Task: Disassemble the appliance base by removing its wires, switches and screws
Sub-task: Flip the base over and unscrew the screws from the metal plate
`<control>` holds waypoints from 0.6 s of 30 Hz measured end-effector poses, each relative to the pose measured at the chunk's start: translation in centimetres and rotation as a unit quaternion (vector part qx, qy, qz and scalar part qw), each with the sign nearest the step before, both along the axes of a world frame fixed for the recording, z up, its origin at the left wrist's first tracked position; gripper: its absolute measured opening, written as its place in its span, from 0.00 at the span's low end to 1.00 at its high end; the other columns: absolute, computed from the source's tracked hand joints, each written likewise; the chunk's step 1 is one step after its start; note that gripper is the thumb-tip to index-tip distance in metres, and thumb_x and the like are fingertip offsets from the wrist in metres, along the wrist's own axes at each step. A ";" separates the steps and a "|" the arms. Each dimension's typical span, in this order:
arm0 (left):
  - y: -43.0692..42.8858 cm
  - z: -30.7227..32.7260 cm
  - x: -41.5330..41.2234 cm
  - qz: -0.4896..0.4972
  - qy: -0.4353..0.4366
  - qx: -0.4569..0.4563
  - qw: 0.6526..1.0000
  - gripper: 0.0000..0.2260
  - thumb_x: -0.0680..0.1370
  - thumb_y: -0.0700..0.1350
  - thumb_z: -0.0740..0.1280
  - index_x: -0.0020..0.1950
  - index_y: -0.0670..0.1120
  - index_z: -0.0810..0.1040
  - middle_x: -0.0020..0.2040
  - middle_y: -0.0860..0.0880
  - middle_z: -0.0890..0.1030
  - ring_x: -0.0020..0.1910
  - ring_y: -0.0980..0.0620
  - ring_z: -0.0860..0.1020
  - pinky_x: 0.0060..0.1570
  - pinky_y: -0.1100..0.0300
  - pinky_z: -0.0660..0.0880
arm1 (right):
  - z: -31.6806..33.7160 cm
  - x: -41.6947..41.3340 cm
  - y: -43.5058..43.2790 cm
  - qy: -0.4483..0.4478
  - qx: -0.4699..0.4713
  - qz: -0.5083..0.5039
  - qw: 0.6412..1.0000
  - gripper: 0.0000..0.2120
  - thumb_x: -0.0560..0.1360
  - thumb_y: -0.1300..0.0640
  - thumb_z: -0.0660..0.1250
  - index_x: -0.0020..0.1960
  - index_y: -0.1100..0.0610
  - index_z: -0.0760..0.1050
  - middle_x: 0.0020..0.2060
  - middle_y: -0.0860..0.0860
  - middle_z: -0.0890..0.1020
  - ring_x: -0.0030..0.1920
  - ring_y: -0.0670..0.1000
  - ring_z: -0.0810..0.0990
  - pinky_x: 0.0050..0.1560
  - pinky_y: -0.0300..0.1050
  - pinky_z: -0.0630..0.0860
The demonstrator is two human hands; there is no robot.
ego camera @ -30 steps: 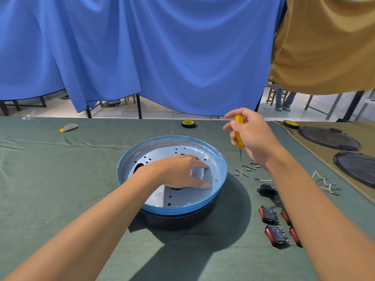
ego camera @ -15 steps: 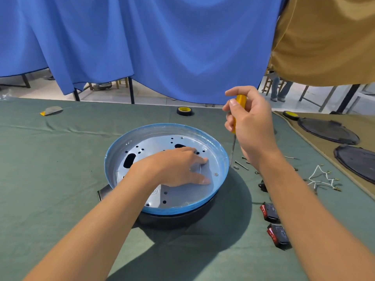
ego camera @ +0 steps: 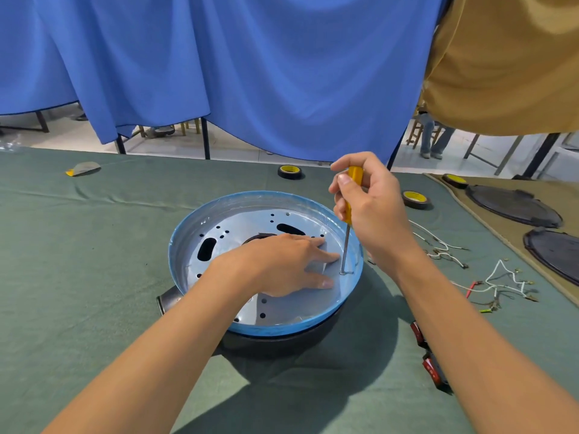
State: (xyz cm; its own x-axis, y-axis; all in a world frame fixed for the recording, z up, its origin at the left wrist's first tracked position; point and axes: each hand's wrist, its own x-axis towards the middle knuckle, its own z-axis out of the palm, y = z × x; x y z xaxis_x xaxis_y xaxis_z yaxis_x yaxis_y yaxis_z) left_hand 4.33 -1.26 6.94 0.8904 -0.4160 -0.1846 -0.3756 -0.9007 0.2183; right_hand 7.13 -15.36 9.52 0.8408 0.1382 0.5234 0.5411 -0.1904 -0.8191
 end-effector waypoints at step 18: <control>-0.8 0.8 -1.0 0.020 0.011 0.039 0.999 0.23 0.81 0.60 0.55 0.76 0.63 0.56 0.79 0.58 0.50 0.77 0.48 0.56 0.72 0.47 0.57 | 1.4 0.1 -1.6 -0.036 -0.253 -0.070 0.964 0.20 0.79 0.46 0.62 0.35 0.59 0.70 0.26 0.52 0.76 0.32 0.53 0.76 0.38 0.48 0.73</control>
State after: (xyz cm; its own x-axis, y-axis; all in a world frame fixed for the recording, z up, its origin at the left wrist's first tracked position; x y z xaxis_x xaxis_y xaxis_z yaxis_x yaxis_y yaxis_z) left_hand 3.37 -2.06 7.71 0.9011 -0.3641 -0.2354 -0.3351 -0.9294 0.1547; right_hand 7.19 -16.99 10.95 0.8336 0.2788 0.4768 0.5334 -0.6305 -0.5639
